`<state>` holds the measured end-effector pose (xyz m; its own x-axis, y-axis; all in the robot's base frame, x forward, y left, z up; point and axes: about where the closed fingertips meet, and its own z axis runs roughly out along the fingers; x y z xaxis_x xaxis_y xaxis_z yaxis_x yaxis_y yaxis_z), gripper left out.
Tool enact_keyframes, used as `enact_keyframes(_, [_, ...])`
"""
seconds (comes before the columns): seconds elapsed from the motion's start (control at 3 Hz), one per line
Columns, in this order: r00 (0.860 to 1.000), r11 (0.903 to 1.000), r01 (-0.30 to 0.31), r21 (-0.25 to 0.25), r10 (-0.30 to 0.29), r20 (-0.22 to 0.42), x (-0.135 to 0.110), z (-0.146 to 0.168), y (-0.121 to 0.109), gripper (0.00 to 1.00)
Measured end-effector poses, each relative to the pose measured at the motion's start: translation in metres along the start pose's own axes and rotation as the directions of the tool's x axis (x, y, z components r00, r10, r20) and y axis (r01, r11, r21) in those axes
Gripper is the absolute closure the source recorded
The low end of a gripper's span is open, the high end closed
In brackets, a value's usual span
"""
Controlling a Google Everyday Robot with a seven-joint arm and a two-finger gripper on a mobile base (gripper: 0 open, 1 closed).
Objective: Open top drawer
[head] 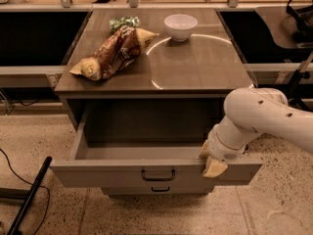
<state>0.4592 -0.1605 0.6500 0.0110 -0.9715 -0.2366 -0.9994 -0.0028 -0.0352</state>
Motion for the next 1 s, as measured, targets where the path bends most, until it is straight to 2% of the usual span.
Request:
enact_keyframes(0.33, [1.000,1.0000,0.000,0.000,0.000,0.000,0.0000,0.0000,0.0000,0.32])
enact_keyframes(0.67, [1.000,1.0000,0.000,0.000,0.000,0.000,0.0000,-0.0001,0.0000,0.07])
enact_keyframes(1.0, [1.000,0.9999,0.014,0.004,-0.014,0.007,0.0023,-0.0079,-0.0017,0.00])
